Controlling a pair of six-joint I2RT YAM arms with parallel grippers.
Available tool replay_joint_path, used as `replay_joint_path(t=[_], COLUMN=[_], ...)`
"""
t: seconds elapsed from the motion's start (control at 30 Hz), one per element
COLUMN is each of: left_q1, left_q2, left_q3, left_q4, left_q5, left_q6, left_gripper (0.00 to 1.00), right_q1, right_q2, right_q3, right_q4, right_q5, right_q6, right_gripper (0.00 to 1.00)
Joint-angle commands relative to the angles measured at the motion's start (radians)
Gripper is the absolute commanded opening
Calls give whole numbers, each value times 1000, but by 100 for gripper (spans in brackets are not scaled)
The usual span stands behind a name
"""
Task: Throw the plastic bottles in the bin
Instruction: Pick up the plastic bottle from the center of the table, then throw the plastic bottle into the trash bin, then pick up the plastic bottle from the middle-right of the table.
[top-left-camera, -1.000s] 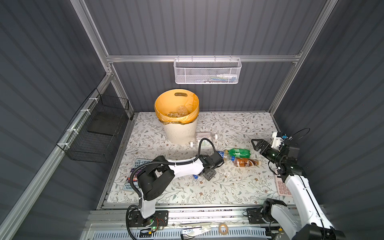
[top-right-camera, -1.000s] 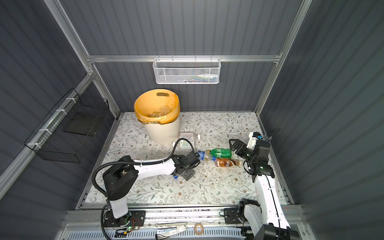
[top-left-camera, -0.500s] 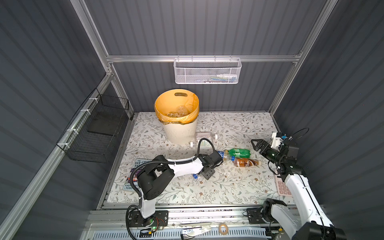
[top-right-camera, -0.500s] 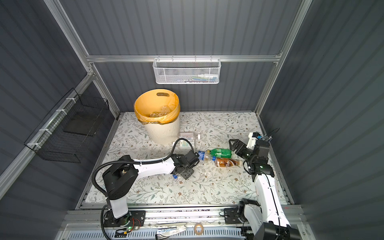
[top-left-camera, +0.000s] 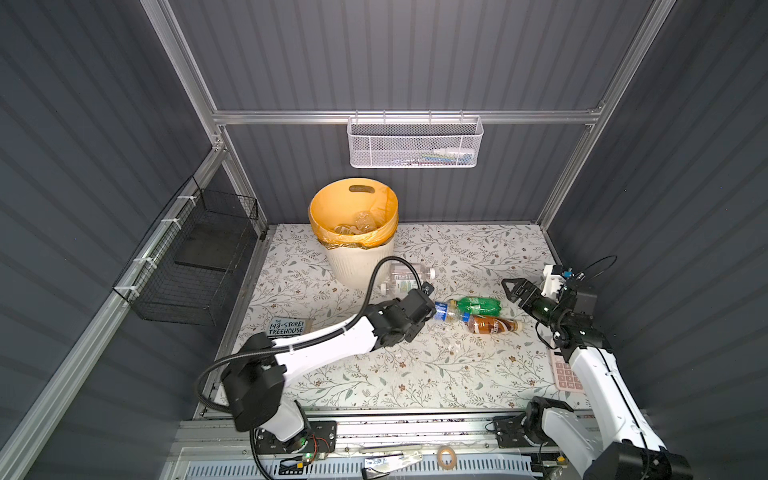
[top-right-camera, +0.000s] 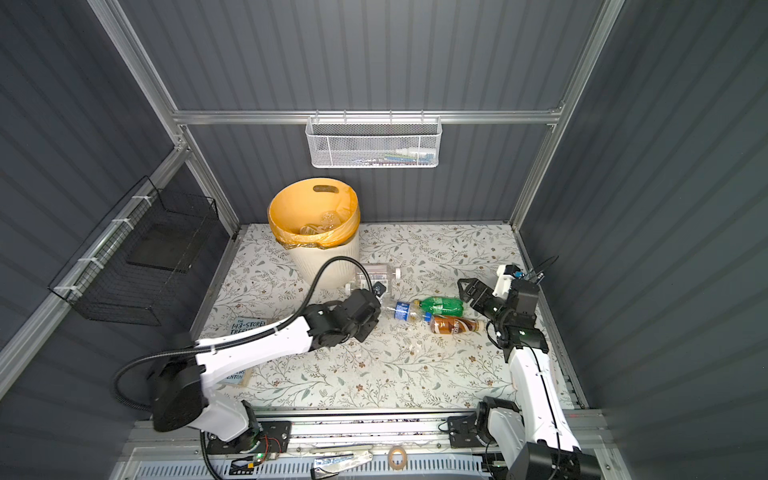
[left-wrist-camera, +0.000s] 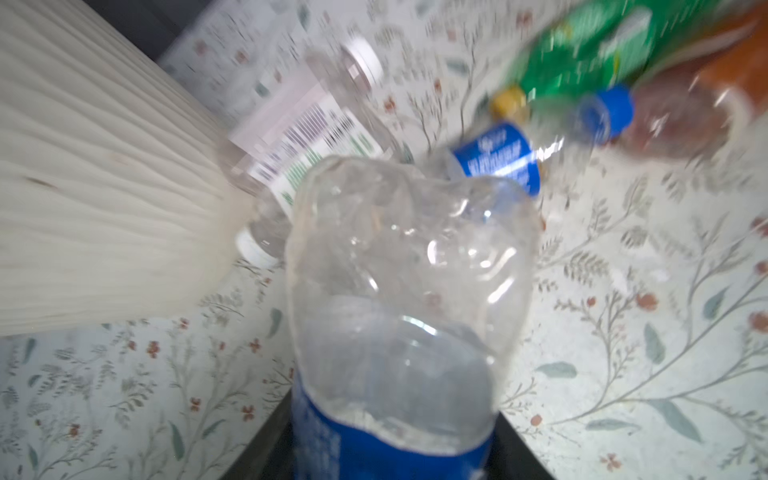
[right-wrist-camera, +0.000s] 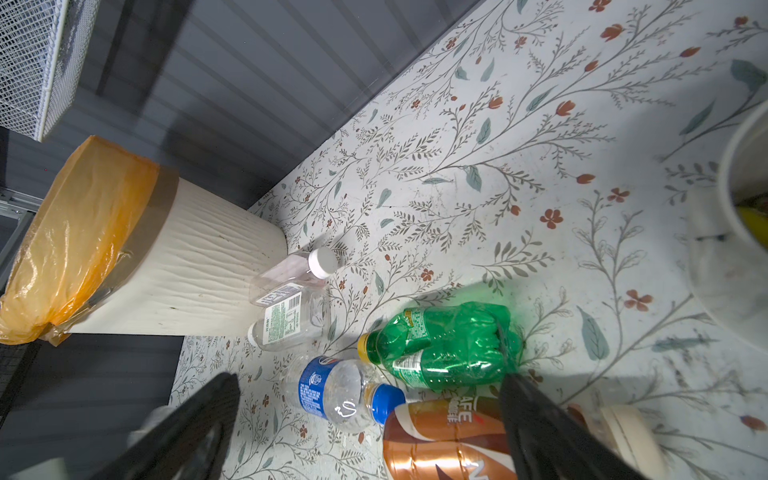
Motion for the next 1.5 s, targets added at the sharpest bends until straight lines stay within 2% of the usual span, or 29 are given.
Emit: replay_joint_path(t=[0.0,0.07,0.17,0.23,0.3,0.33,0.4,0.43,0.47,0.53,0.57,0.63,0.7,0.73,0.87,1.07,1.23,1.33,1.47], left_q1=[9,8,8,10,54,115,305,388,439,464,464,464,464,464,464,435,354,302,297], left_q2=[-145,-230,-289,-257,-173,-119,-3,74,150,262,299,320,277,239,125,-44,-124,-159,-207], left_q3=[-13,-18,-8,46,142,212,393,484,600,766,820,853,795,738,607,398,233,140,56], left_q4=[134,232,396,458,477,450,324,243,172,53,14,-16,30,74,140,229,264,293,316], left_q5=[-161,-181,-159,-167,-182,-139,47,126,161,159,155,140,151,152,112,164,88,28,-35], left_q6=[101,209,387,508,596,587,467,402,357,342,346,337,329,322,308,266,260,278,250], left_gripper=[37,36,35,38,40,40,42,44,52,61,75,90,99,100,100,100,100,100,100], right_q1=[-3,0,0,1,3,4,7,9,11,13,12,12,11,12,12,21,53,82,179], right_q2=[0,-2,-1,-5,-7,-8,-8,-11,-18,-38,-54,-79,-93,-91,-63,-19,-16,-22,-36], right_q3=[-11,-13,-15,-14,-11,-9,0,6,13,21,22,13,9,8,14,44,40,12,-26], right_q4=[23,29,39,41,41,42,38,29,16,-18,-38,-63,-82,-87,-87,-92,-140,-160,-202], right_q5=[-4,-6,-12,-16,-18,-18,-22,-24,-27,-20,-6,23,40,45,50,73,128,169,271], right_q6=[1,5,12,15,19,18,17,14,6,-13,-24,-38,-45,-45,-26,1,43,113,205], right_gripper=[99,99,99,98,98,98,98,98,98,98,98,99,99,99,99,99,98,99,99])
